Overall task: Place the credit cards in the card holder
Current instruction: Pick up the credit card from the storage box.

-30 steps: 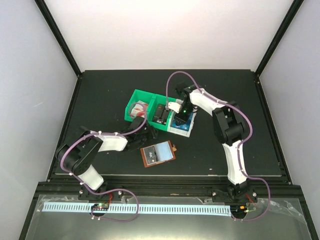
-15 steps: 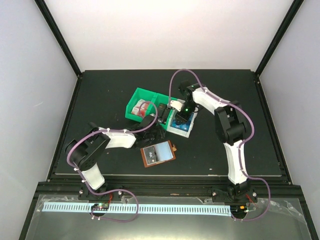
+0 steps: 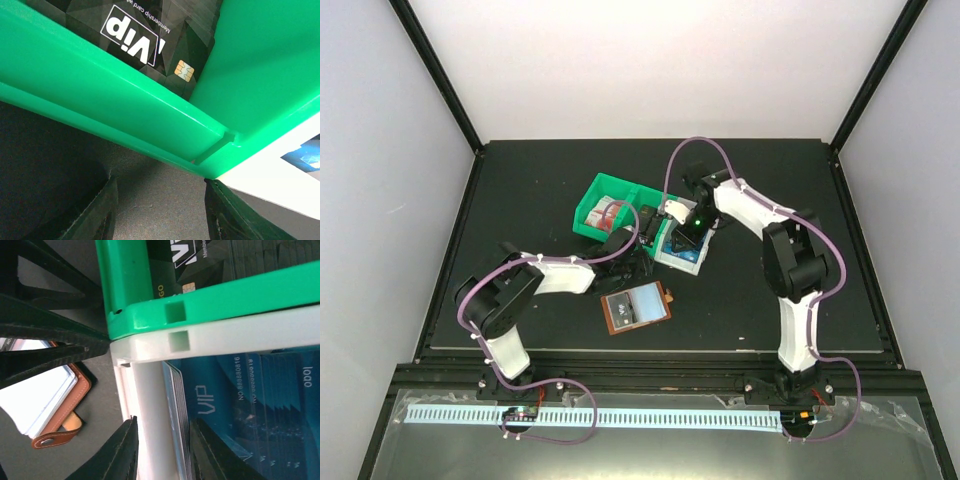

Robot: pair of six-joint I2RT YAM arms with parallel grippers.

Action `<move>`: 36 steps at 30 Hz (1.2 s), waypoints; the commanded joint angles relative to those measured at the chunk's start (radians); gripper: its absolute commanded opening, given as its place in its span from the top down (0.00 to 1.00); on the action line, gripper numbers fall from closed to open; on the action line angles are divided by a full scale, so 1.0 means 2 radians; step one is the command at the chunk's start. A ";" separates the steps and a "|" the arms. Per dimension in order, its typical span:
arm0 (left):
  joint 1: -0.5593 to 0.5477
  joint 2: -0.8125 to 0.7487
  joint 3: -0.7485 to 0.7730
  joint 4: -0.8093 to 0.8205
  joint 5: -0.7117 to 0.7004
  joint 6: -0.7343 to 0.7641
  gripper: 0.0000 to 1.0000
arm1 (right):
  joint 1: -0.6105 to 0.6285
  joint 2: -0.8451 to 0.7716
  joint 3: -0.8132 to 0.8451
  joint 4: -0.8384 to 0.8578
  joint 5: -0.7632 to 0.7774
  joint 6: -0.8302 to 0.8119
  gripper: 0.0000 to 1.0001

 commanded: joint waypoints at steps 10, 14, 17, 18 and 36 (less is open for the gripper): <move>-0.001 0.008 0.013 -0.007 -0.002 0.011 0.50 | 0.021 -0.040 -0.048 0.016 -0.024 0.030 0.68; -0.001 0.005 0.011 -0.006 -0.003 0.011 0.50 | 0.028 -0.052 -0.064 0.030 -0.012 0.037 0.63; -0.001 0.003 0.009 -0.006 -0.003 0.012 0.50 | 0.030 -0.061 -0.072 0.053 0.015 0.049 0.56; 0.000 0.003 0.008 -0.006 -0.003 0.012 0.50 | 0.030 -0.064 -0.073 0.062 0.024 0.054 0.54; 0.001 -0.071 -0.040 0.015 -0.030 0.032 0.48 | 0.033 -0.232 -0.161 0.277 0.191 0.201 0.42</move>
